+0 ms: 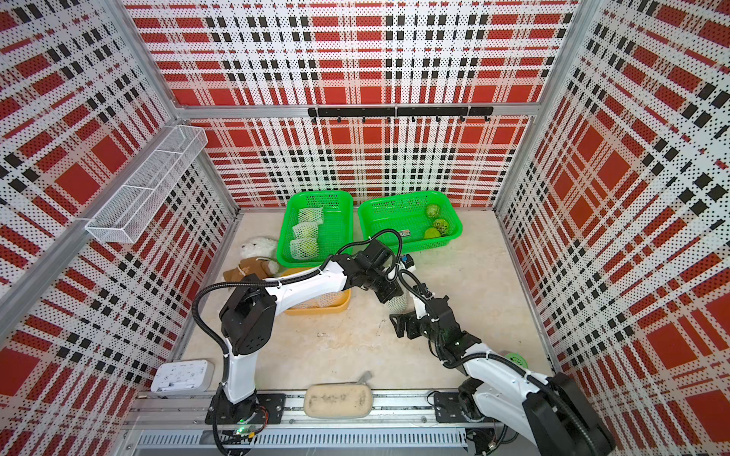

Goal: Sleeve custard apples in foam nets
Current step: Put on the foam net on the custard apple, then pick up the custard apple from the center of the board.

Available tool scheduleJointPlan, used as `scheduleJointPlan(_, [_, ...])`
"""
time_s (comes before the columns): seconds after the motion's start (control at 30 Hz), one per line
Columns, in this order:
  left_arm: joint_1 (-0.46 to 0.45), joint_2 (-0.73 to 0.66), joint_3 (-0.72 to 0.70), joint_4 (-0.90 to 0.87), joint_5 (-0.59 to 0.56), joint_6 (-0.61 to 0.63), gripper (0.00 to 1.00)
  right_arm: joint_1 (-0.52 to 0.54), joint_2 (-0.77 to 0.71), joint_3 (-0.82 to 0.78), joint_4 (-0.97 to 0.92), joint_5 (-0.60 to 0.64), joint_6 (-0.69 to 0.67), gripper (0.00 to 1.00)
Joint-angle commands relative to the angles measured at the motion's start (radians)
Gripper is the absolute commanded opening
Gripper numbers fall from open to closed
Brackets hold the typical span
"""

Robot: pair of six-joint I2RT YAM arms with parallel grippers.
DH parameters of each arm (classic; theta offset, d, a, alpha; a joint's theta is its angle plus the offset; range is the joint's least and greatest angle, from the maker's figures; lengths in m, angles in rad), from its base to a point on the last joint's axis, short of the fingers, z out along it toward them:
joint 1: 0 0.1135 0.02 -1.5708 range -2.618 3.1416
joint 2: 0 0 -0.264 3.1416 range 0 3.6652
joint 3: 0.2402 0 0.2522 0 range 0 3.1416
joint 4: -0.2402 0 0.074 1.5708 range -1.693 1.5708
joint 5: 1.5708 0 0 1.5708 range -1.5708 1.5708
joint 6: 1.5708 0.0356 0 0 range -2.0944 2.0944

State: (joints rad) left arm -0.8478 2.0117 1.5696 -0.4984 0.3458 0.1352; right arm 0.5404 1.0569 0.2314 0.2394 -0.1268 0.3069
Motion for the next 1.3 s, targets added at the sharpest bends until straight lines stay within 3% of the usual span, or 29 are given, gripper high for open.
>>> scheduleJointPlan(0.0, [0.014,-0.016,-0.013,-0.001,-0.037,0.001,0.0,0.008,0.059,0.003,0.176,0.042,-0.033,0.99])
scheduleJointPlan(0.17, [0.019,-0.048,-0.041,0.001,-0.029,0.022,0.0,0.009,0.172,0.02,0.294,0.039,-0.083,0.99])
scheduleJointPlan(0.6, [-0.013,0.021,0.012,0.008,0.041,0.018,0.0,0.008,0.43,0.081,0.478,0.065,-0.183,0.98])
scheduleJointPlan(1.03, [0.011,0.03,0.014,0.025,0.094,-0.012,0.0,0.016,0.508,0.087,0.501,0.079,-0.155,0.62])
scheduleJointPlan(1.07, [0.016,0.023,0.013,0.032,0.106,-0.023,0.02,0.016,0.503,0.086,0.496,0.076,-0.154,0.61])
scheduleJointPlan(1.17, [0.027,-0.013,0.012,0.048,0.131,-0.04,0.3,0.016,0.466,0.08,0.465,0.067,-0.137,0.59])
scheduleJointPlan(1.27, [0.044,-0.082,-0.018,0.083,0.145,-0.043,0.46,0.016,0.399,0.082,0.388,0.041,-0.107,0.58])
